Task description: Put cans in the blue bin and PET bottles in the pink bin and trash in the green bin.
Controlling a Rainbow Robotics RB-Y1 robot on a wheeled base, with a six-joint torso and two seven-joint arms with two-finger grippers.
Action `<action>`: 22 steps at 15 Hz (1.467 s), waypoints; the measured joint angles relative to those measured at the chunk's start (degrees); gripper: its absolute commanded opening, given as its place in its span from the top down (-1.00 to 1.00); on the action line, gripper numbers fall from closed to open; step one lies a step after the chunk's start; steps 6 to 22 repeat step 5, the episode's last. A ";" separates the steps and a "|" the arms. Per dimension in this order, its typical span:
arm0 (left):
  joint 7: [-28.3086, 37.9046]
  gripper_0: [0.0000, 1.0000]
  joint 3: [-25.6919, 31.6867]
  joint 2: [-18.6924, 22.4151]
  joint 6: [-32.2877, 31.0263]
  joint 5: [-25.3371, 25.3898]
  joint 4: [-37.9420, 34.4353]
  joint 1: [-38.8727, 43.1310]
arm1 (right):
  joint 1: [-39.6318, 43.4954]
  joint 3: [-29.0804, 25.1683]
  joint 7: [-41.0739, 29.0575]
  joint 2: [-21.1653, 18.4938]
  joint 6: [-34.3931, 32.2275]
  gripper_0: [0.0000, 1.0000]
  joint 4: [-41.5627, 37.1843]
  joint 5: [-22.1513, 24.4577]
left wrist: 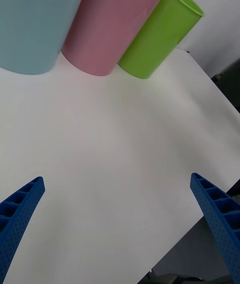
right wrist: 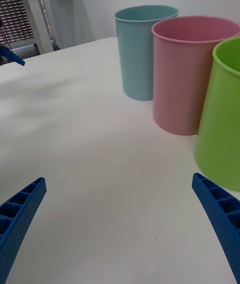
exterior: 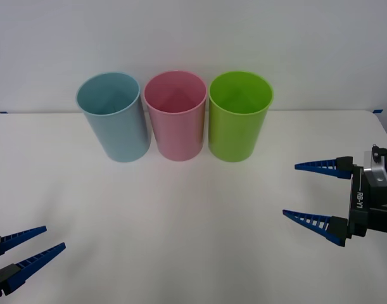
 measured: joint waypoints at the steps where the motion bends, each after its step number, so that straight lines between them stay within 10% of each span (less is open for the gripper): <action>1: 0.00 -1.00 0.00 0.00 0.00 0.00 0.00 0.00 | 0.00 0.00 -0.02 0.00 -0.27 -1.00 0.07 0.12; 22: 0.00 -1.00 0.00 0.00 0.00 0.00 0.00 0.00 | -0.01 0.00 -0.17 0.00 -0.57 -1.00 0.09 0.41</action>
